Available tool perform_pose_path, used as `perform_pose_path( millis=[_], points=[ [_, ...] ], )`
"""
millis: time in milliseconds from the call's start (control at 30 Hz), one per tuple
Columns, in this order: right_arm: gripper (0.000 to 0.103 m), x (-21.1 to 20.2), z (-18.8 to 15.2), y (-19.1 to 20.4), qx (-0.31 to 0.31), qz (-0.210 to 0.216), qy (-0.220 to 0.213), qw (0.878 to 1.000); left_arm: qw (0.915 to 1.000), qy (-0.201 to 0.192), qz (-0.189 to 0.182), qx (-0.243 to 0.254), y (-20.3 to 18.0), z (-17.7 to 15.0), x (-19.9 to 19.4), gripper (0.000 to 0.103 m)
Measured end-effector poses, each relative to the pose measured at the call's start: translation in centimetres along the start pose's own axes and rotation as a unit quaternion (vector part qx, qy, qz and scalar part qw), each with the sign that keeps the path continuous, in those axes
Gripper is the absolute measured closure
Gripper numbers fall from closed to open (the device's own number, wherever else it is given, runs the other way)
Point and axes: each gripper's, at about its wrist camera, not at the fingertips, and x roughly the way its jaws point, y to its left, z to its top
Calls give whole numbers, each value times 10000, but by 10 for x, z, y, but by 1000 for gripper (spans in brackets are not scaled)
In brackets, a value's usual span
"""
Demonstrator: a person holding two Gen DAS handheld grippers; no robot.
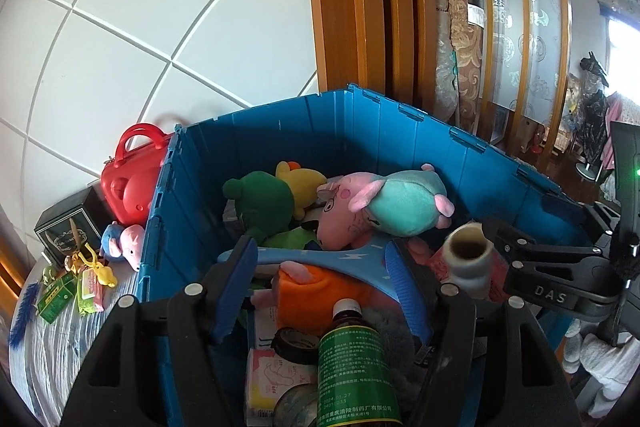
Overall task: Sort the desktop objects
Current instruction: 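Open both grippers to drop the bottle and roller tube into the bin, then move both grippers back from the bin toward the remaining items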
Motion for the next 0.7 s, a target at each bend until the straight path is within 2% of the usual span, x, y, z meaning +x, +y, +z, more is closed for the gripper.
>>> perform_pose_path(
  millis=[233,433,533,700],
  points=[
    [4,0,2,1,23,-90,-80,9999,9996,-267,31,-131,4,-3,-11,37],
    [0,0,-1,0,115,-104,-56,9999,9985,-484,-154,-213,14,-12,-33,37],
    [0,-7,-2,4,236,83,-146,9996,9974,-661,-71,-286,22,-17,-47,37],
    [0,-38,5,27,259,453,-643,9966,9948,-712,-14,-730,53,-25,-64,37]
  ],
)
